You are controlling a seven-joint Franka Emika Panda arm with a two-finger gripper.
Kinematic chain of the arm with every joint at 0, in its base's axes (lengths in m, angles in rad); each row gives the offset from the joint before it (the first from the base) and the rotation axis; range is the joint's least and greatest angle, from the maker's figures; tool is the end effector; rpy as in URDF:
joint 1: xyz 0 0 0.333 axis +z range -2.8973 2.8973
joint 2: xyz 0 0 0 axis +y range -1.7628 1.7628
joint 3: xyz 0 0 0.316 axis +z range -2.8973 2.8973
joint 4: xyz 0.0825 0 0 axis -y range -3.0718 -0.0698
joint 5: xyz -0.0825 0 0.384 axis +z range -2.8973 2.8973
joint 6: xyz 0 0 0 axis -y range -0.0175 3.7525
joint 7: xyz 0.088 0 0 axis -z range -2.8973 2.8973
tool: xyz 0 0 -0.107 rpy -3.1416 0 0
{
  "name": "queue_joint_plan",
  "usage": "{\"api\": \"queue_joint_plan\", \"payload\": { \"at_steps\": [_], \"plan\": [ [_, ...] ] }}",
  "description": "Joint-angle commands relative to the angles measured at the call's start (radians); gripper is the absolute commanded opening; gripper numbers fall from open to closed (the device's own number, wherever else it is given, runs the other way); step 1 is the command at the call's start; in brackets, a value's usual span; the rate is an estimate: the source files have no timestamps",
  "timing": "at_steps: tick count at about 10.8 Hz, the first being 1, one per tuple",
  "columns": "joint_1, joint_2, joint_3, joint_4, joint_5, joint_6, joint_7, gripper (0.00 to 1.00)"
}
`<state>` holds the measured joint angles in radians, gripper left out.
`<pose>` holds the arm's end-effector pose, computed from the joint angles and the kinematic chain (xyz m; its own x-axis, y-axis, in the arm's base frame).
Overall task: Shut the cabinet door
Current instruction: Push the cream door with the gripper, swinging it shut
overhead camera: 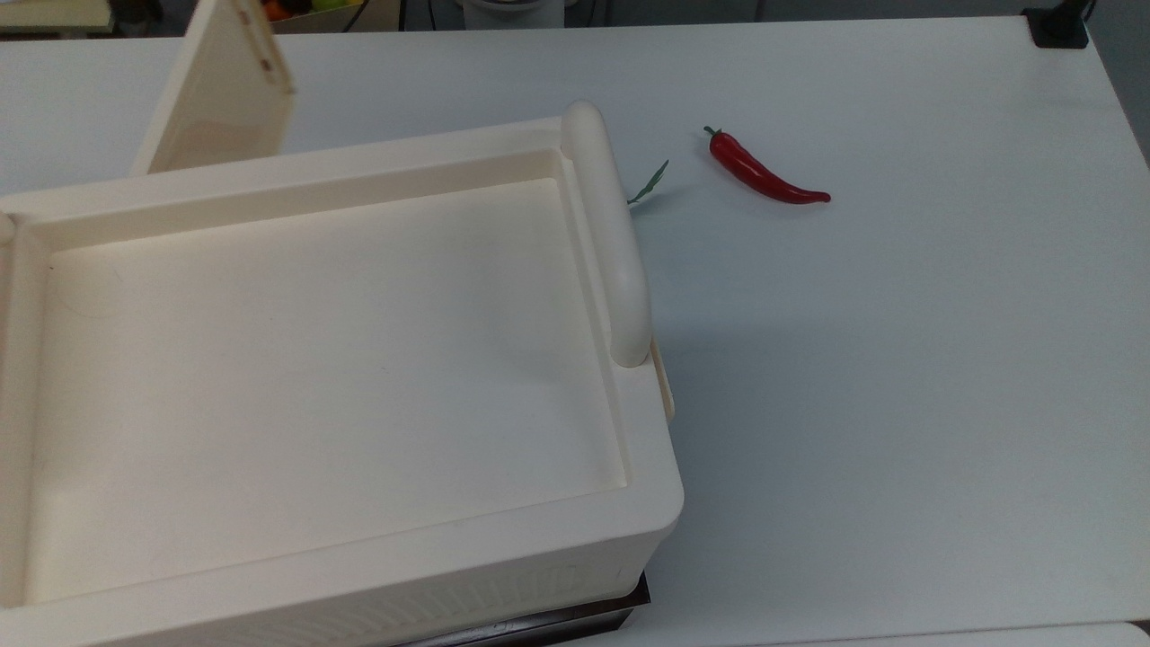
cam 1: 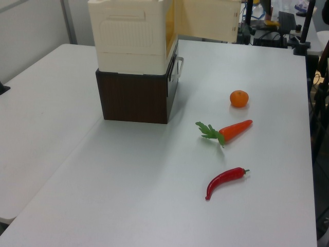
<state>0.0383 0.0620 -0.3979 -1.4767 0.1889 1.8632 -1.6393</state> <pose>0.5687 -0.1893 0.6685 0.2797 0.9496 0.1418 0.8910 -0.3117 0.3300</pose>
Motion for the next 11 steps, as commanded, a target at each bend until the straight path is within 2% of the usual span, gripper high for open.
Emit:
{"api": "queue_joint_plan", "payload": {
  "at_steps": [1, 4, 7, 9, 11],
  "plan": [
    [0.032, -0.036, 0.022, -0.024, 0.043, -0.050, 0.160, 0.00],
    [0.121, 0.017, 0.033, -0.024, 0.046, 0.022, 0.355, 0.00],
    [0.199, 0.097, 0.048, -0.024, 0.058, 0.221, 0.687, 0.00],
    [0.200, 0.131, 0.111, -0.025, 0.066, 0.357, 0.913, 0.00],
    [0.175, 0.137, 0.178, -0.030, 0.072, 0.451, 1.065, 0.00]
  ]
}}
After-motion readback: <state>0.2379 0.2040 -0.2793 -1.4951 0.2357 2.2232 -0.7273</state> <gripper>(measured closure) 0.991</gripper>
